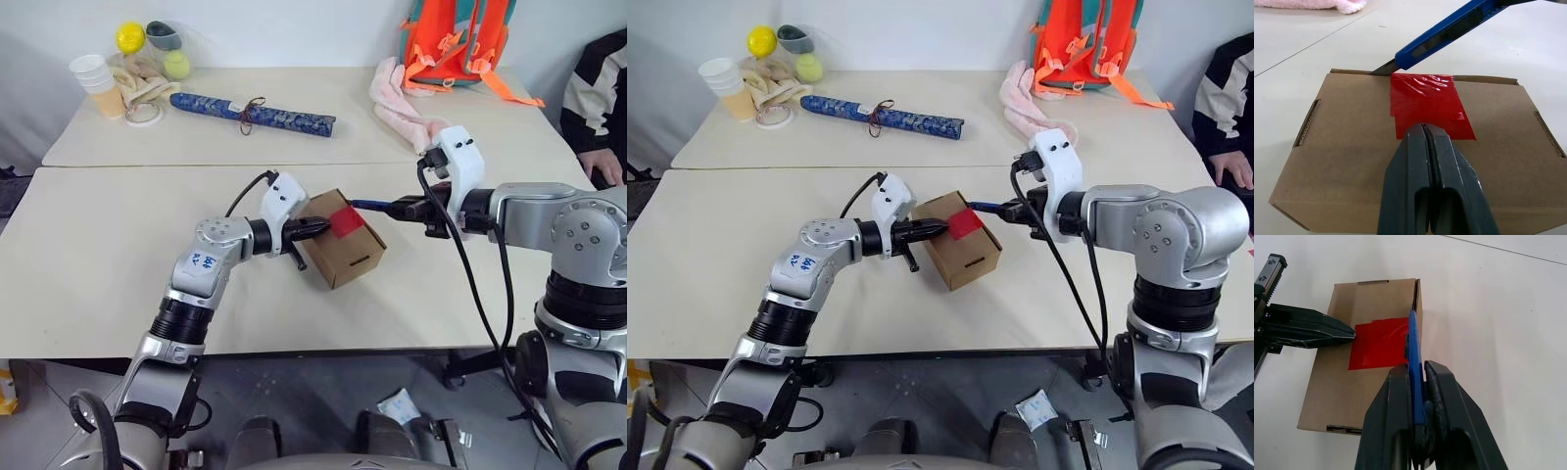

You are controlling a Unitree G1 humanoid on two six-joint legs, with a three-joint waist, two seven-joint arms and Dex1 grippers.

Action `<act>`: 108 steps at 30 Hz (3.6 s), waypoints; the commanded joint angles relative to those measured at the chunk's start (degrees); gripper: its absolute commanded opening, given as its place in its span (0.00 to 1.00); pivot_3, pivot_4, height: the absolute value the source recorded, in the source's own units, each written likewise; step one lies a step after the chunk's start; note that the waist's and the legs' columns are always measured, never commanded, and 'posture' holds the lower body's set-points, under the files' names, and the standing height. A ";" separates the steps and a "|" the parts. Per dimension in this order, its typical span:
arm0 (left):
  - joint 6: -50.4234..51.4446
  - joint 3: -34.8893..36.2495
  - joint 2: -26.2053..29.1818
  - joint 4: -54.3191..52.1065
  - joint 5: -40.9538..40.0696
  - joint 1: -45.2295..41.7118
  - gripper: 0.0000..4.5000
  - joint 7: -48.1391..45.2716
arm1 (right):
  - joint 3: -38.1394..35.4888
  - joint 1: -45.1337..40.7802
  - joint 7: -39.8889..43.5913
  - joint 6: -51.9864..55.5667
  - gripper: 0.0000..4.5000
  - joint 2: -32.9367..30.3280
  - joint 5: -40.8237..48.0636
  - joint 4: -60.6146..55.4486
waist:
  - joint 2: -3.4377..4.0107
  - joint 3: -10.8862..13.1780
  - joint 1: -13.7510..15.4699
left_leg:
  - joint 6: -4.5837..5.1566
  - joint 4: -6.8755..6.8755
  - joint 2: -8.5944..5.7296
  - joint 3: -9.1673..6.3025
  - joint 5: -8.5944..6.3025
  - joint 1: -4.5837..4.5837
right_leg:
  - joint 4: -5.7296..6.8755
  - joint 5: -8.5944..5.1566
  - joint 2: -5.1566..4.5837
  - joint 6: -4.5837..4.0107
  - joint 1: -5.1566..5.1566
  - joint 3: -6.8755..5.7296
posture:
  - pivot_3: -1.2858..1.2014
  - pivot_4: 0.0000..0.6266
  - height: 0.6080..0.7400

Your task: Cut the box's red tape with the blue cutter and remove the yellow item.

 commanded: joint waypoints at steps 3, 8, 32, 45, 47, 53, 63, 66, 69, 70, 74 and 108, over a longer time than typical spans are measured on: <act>2.47 -2.10 0.12 2.63 0.78 0.82 0.00 -0.06 | 1.08 -0.71 -0.76 0.30 0.03 -2.24 5.03 -1.34 | 0.00 0.00 0.01 | 0.00 0.00 0.00 0.00 0.00 0.00 | 0.00 0.00 0.00 0.00 0.00 0.00 | 0.52 0.24 1.00; 4.06 -5.49 0.66 3.64 2.88 -0.56 0.00 -1.01 | 3.87 -2.60 -2.86 0.30 0.03 -4.04 10.78 1.32 | 0.00 0.00 0.04 | 0.00 0.01 0.00 0.00 0.00 0.00 | -0.01 0.00 0.00 0.00 0.02 0.00 | 0.52 0.24 1.00; 4.65 -8.42 -0.99 3.58 4.95 0.34 0.00 1.55 | 18.27 -12.08 -5.43 0.30 0.03 -17.35 24.09 13.13 | -0.03 -0.03 1.26 | 0.02 0.03 0.00 0.01 -0.01 0.05 | -0.12 0.00 -0.01 0.00 0.10 0.00 | 0.52 0.24 1.00; 5.20 -7.93 -1.53 2.58 4.76 1.33 0.00 2.59 | 24.52 -16.63 -0.30 0.30 0.03 -20.95 23.98 16.39 | -0.03 -0.03 1.50 | 0.02 0.04 0.00 0.01 -0.01 0.03 | -0.14 0.00 -0.01 0.00 0.10 0.00 | 0.52 0.24 1.00; 5.24 -7.96 -1.58 2.50 4.77 1.43 0.00 2.64 | 25.27 -17.28 0.32 0.30 0.03 -21.28 23.87 17.00 | -0.03 -0.04 1.50 | 0.02 0.05 0.00 0.01 -0.01 0.02 | -0.15 0.00 -0.01 0.00 0.10 0.00 | 0.52 0.24 1.00; 4.49 -8.69 -1.69 3.17 5.28 1.99 0.00 2.74 | 29.84 -21.02 1.03 0.30 0.03 -22.28 28.85 22.71 | -0.03 -0.04 1.52 | 0.02 0.05 0.00 0.01 -0.01 0.02 | -0.15 0.00 -0.01 0.00 0.11 0.00 | 0.52 0.24 1.00; 4.66 -9.43 -2.10 2.92 5.60 2.33 0.00 2.94 | 32.61 -25.44 -3.62 0.30 0.03 -18.76 32.01 32.14 | -0.05 -0.06 1.47 | 0.02 0.07 0.00 0.02 -0.01 0.02 | -0.16 0.00 -0.01 0.00 0.11 0.00 | 0.52 0.24 1.00; 4.60 -9.27 -2.14 3.03 5.60 2.38 0.00 3.15 | 34.96 -26.97 -5.24 0.30 0.03 -18.13 35.17 34.21 | -0.04 -0.09 1.43 | 0.02 0.07 0.00 0.02 -0.01 0.03 | -0.16 0.00 -0.01 0.00 0.11 0.00 | 0.52 0.24 1.00; 4.64 -9.17 -2.34 3.10 5.58 2.43 0.00 3.50 | 36.68 -27.55 -6.70 0.30 0.03 -18.53 37.86 35.21 | -0.05 -0.13 1.42 | 0.02 0.07 0.01 0.02 -0.01 0.03 | -0.16 0.00 -0.01 0.00 0.12 0.00 | 0.52 0.24 1.00; 4.71 -9.09 -2.40 3.04 5.54 2.51 0.00 3.64 | 37.43 -27.67 -7.26 0.30 0.03 -18.85 38.92 35.65 | -0.06 -0.16 1.41 | 0.02 0.07 0.01 0.02 -0.01 0.03 | -0.16 0.00 -0.01 0.00 0.12 0.00 | 0.52 0.24 1.00; 4.86 -8.97 -2.48 2.87 5.47 2.93 0.00 3.99 | 40.36 -28.51 -9.33 0.30 0.03 -19.97 44.27 37.11 | -0.06 -0.17 1.43 | 0.02 0.07 0.01 0.02 -0.01 0.03 | -0.16 0.00 -0.01 0.00 0.12 0.00 | 0.52 0.24 1.00; 5.90 -8.72 -1.79 0.98 5.21 4.47 0.00 4.88 | 44.49 -26.74 -10.57 0.30 0.03 -25.71 45.68 27.26 | -0.07 -0.17 1.48 | 0.03 0.04 0.02 0.03 -0.04 -0.02 | -0.31 0.00 0.00 0.00 0.09 -0.01 | 0.52 0.24 1.00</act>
